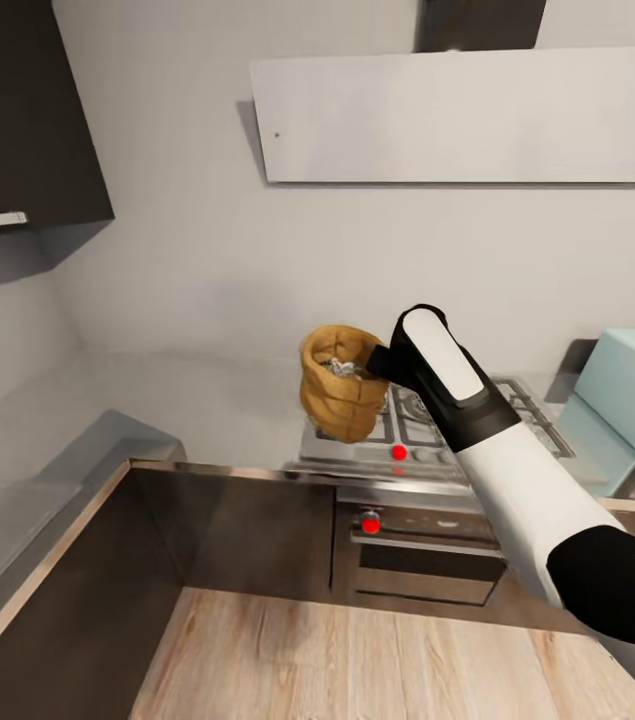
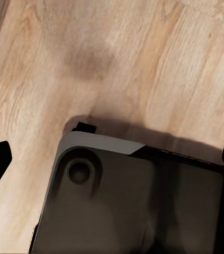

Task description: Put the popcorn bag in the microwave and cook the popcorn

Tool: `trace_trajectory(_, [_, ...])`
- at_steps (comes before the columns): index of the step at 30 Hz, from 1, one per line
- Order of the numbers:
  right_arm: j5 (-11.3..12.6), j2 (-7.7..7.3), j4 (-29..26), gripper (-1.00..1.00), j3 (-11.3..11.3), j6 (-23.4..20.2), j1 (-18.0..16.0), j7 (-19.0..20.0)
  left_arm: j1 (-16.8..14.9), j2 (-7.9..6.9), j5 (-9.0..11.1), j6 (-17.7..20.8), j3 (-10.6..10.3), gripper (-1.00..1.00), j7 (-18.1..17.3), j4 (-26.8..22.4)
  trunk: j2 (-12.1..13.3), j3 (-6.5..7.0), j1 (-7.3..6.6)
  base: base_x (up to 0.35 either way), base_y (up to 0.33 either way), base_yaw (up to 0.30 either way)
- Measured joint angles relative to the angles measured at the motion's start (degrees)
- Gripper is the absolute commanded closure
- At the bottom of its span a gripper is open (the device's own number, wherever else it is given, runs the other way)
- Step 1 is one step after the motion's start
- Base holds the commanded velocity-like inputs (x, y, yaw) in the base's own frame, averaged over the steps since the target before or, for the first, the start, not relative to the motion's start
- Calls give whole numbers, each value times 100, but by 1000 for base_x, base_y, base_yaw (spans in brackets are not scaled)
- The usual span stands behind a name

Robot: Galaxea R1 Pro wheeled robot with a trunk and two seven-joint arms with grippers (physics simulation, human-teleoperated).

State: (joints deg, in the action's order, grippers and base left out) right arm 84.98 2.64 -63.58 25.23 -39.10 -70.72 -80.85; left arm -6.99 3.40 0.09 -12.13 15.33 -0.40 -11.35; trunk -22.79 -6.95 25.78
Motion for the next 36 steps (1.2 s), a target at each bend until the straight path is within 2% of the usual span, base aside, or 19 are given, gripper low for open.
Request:
trace_trajectory(5, [1, -242, -20, 100, -5, -94, 13, -24, 25, -23, 33, 0, 50, -100, 0, 0, 0, 0, 0, -319, -152, 0])
trace_trajectory(6, [0, -348, -19, 100, -16, -120, 14, -29, 39, -21, 27, 0, 45, -100, 0, -1, 0, 0, 0, -325, -137, 0])
trace_trajectory(8, [30, -790, -18, 100, -16, -148, 14, -32, 52, 8, 28, 1, 35, -100, 0, 1, 1, 0, 0, -325, -135, 0])
trace_trajectory(9, [38, -936, -18, 100, -16, -160, 14, -32, 58, 32, 29, 0, 34, -100, 0, 5, 0, 0, 0, -326, -131, 0])
trace_trajectory(11, [50, -1075, -18, 100, -26, -336, 15, -24, 92, 62, 54, 0, 43, -100, 5, 8, 0, 0, 0, -326, -126, 0])
trace_trajectory(17, [52, -1079, 3, 100, -339, -546, 28, -17, 117, 64, 85, 0, 83, -100, 13, 9, 0, 0, 0, -327, -122, 0])
trace_trajectory(28, [43, -1102, -20, 100, -389, -660, 361, 29, 148, 70, 96, 0, 99, -100, 22, 9, 0, 0, 0, -326, -148, 0])
trace_trajectory(36, [34, -1128, -34, 100, -386, -705, 697, 36, 140, 79, 96, 0, 96, -100, 28, 10, 0, 0, -1, -252, -260, 0])
